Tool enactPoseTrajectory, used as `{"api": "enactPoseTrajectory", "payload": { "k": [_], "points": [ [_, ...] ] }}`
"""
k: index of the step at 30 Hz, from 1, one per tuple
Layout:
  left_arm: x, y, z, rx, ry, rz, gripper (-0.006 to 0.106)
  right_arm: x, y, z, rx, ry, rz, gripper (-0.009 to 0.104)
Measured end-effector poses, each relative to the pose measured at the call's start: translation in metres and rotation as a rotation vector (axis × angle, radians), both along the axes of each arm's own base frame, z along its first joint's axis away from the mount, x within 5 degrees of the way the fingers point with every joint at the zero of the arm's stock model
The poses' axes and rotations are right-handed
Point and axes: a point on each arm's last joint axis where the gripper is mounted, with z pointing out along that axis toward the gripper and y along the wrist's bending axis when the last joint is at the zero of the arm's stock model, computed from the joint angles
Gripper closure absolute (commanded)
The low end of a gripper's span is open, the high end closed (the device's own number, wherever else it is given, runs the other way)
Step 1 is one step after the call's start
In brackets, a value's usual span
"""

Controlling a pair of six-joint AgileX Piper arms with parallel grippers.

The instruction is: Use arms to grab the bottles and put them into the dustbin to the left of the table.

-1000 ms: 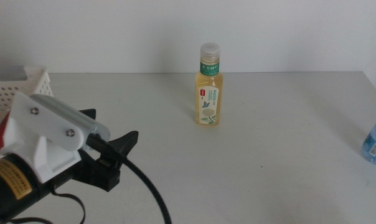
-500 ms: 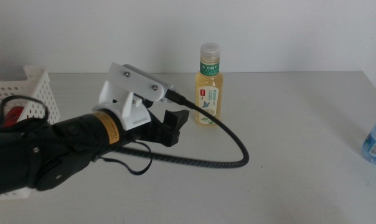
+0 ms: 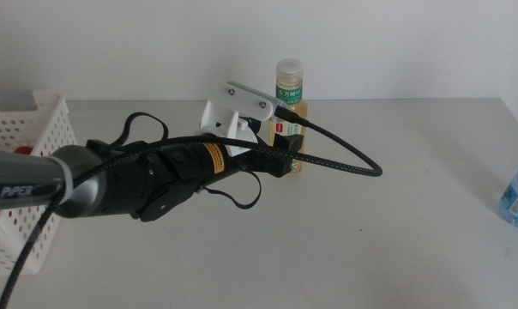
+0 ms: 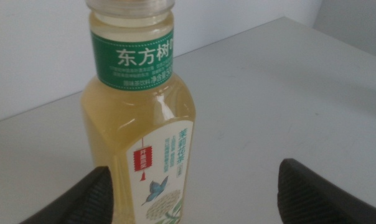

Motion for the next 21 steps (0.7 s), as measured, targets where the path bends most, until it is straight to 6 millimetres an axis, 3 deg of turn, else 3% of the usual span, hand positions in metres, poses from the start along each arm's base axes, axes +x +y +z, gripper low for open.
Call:
{"api": "enactPoseTrajectory", "payload": {
  "k": [9,21],
  "points": [
    [0.023,-0.014,-0.023,-0.033,0.002,-0.009,0.012,0.000,0.000,0.000,0.000,0.000,0.000,0.013],
    [0.035,-0.018,-0.020,0.019,-0.013,0.006,0.009,0.000,0.000,0.000,0.000,0.000,0.000,0.013]
  ]
}}
